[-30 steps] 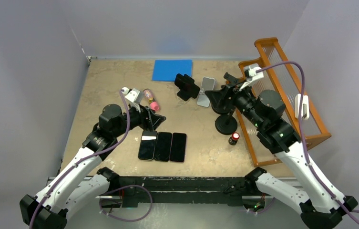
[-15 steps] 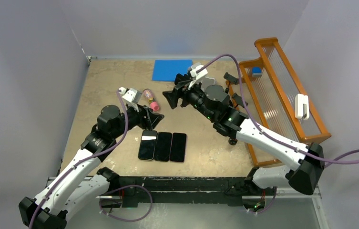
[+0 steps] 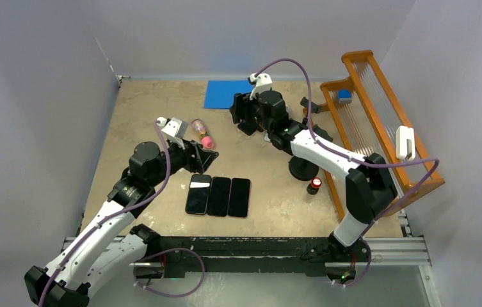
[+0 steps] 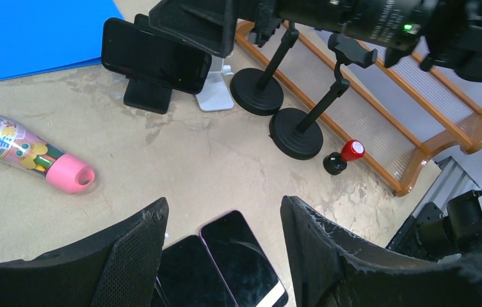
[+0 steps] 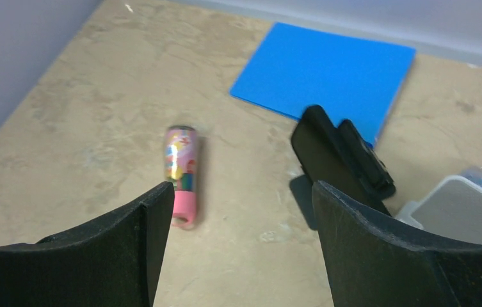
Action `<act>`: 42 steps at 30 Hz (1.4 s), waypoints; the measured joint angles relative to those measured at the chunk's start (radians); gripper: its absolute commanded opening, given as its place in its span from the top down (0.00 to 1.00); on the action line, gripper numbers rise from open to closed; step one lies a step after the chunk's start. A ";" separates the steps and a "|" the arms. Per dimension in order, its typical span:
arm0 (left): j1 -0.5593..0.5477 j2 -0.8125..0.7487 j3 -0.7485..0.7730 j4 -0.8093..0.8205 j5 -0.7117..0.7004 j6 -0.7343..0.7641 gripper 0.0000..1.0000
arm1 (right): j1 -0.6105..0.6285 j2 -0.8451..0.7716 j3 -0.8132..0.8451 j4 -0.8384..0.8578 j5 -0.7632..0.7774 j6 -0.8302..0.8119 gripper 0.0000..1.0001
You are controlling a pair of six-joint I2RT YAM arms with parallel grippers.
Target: Remove the phone from the phone stand
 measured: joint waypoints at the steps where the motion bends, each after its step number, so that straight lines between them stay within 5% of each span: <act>1: 0.000 0.000 0.000 0.000 0.000 0.000 0.37 | -0.013 0.011 0.001 -0.004 0.001 0.004 0.20; 15: 0.000 0.000 0.000 0.000 0.013 0.000 0.37 | -0.146 0.074 0.014 -0.029 0.007 0.026 0.20; 42: 0.000 0.006 0.000 0.000 0.058 0.000 0.37 | -0.193 0.208 0.013 -0.033 -0.015 0.024 0.24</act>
